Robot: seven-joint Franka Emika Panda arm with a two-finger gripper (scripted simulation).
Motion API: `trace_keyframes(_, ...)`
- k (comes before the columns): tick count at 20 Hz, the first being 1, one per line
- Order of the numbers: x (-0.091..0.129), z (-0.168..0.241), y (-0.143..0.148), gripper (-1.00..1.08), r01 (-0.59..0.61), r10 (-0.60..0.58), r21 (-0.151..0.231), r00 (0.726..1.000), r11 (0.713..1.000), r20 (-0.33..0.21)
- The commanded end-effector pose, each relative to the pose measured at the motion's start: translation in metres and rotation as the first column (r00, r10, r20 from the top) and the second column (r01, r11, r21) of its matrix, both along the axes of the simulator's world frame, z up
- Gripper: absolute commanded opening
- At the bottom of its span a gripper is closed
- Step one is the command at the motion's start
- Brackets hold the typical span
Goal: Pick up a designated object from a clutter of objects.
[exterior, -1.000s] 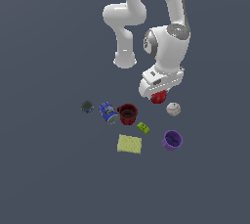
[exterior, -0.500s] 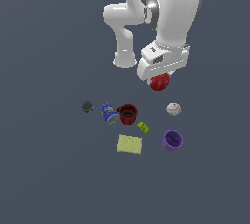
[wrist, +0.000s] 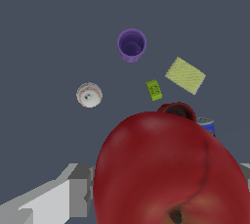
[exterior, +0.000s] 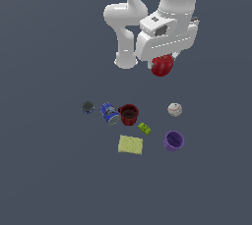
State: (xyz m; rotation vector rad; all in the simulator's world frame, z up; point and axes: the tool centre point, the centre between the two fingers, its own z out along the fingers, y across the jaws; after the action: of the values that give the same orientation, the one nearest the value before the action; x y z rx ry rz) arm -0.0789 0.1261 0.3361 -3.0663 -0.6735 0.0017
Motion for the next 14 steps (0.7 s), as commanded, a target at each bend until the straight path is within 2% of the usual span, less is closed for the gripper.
trace_keyframes(1, 0.001, 0.016, -0.003, -1.0, 0.0, 0.0, 0.0, 1.0, 1.0, 0.001)
trace_keyframes(8, 0.004, 0.041, -0.007, -1.0, 0.001, -0.001, -0.002, 1.0, 1.0, 0.001)
trace_keyframes(14, 0.005, 0.042, -0.007, -1.0, 0.001, -0.001, -0.002, 1.0, 1.0, 0.002)
